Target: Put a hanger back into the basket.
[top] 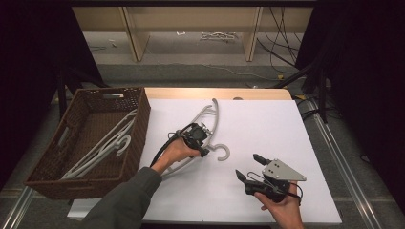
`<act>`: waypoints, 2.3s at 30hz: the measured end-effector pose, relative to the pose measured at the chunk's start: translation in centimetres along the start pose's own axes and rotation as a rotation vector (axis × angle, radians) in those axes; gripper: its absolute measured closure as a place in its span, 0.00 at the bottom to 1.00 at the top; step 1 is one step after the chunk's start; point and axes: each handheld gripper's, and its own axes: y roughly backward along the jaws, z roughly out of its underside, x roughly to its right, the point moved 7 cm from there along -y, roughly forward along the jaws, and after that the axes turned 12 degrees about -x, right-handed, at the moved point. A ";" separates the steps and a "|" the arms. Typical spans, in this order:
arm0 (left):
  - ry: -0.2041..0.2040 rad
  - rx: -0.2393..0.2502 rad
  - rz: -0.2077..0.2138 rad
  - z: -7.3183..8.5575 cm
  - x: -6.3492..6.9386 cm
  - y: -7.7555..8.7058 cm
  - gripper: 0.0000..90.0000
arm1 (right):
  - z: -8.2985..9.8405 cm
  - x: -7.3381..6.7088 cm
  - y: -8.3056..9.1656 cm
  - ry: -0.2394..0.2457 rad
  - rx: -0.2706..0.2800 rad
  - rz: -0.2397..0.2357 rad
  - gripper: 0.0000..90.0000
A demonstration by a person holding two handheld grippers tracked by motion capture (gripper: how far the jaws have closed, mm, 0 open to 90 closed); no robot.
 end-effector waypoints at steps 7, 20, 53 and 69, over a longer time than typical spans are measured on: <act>-0.003 -0.042 0.018 -0.1 -0.4 -0.6 0.70 | 0.0 0.0 -0.1 0.002 0.011 0.000 0.25; 0.029 -0.054 0.027 -0.4 -0.6 -0.7 0.84 | 0.0 -0.1 -0.2 0.004 0.002 -0.001 0.25; 0.173 0.143 0.133 -1.1 -4.6 4.3 0.91 | 0.0 0.0 -0.2 0.001 0.003 -0.008 0.25; 0.286 0.302 0.202 -1.3 -5.6 7.3 0.92 | 0.0 -0.1 -0.2 -0.001 0.000 -0.010 0.25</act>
